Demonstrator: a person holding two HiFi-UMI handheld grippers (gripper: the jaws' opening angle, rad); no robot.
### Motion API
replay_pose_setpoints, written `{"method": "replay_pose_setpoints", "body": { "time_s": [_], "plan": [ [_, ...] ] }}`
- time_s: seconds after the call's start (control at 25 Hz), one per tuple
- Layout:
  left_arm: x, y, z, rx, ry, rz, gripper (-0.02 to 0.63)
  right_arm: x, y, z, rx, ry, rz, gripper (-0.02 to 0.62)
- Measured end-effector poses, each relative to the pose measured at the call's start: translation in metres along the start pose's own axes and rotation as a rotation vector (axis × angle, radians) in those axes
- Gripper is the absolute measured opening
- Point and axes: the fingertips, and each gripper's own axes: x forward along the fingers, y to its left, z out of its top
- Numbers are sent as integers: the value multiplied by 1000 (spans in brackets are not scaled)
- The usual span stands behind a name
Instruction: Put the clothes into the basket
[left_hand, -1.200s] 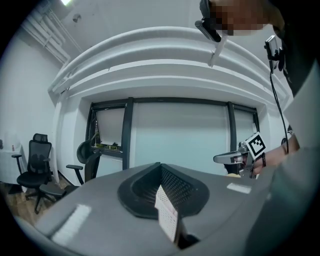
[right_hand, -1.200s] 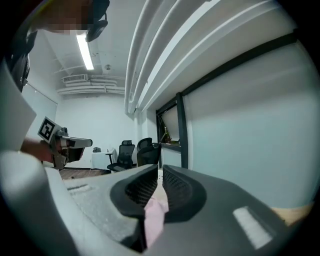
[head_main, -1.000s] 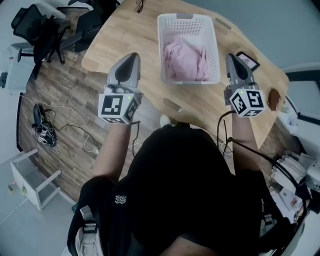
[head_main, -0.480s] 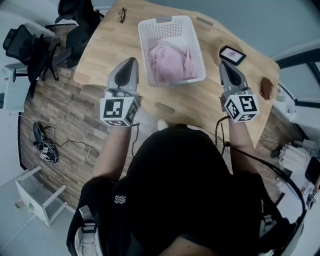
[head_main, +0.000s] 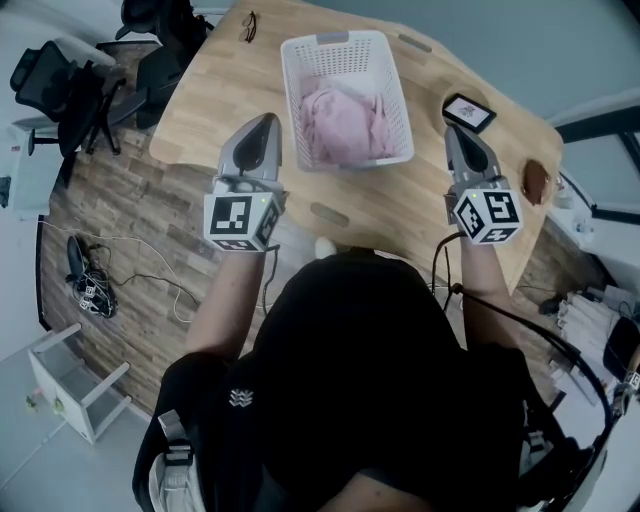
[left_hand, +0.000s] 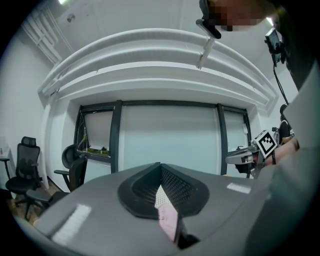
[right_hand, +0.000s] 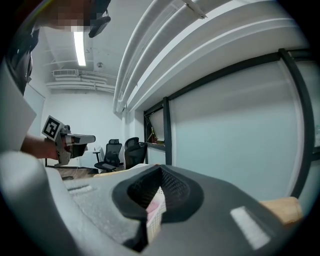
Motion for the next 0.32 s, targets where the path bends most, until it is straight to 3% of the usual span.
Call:
{"method": "replay_pose_setpoints", "body": {
  "time_s": [0.32],
  "plan": [
    [0, -9, 2, 4, -7, 2, 6, -2, -4, 1, 1, -7, 15, 0]
  ]
}}
